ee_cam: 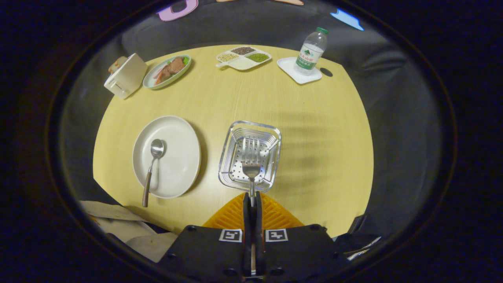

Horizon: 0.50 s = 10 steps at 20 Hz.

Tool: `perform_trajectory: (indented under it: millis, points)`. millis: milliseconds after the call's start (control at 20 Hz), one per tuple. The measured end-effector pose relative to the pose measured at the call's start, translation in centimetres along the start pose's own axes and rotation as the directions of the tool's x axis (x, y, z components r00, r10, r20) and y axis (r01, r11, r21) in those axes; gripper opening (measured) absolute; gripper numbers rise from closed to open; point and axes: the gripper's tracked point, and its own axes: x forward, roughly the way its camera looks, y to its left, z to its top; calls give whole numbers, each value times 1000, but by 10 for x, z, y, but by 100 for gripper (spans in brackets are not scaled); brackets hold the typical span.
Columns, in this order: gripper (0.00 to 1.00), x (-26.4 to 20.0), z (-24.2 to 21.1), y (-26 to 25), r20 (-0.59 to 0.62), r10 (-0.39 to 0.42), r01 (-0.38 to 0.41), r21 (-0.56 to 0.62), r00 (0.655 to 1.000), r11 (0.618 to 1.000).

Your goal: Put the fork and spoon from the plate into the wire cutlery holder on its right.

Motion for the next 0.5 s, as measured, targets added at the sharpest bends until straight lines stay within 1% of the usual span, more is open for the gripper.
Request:
perform_trajectory:
  millis: [350,500]
  points:
    - [8,2,-1,-4,-117,36,-39,-29,992,999]
    - [13,4,9,-5,-108,48,-50,-10,993,999]
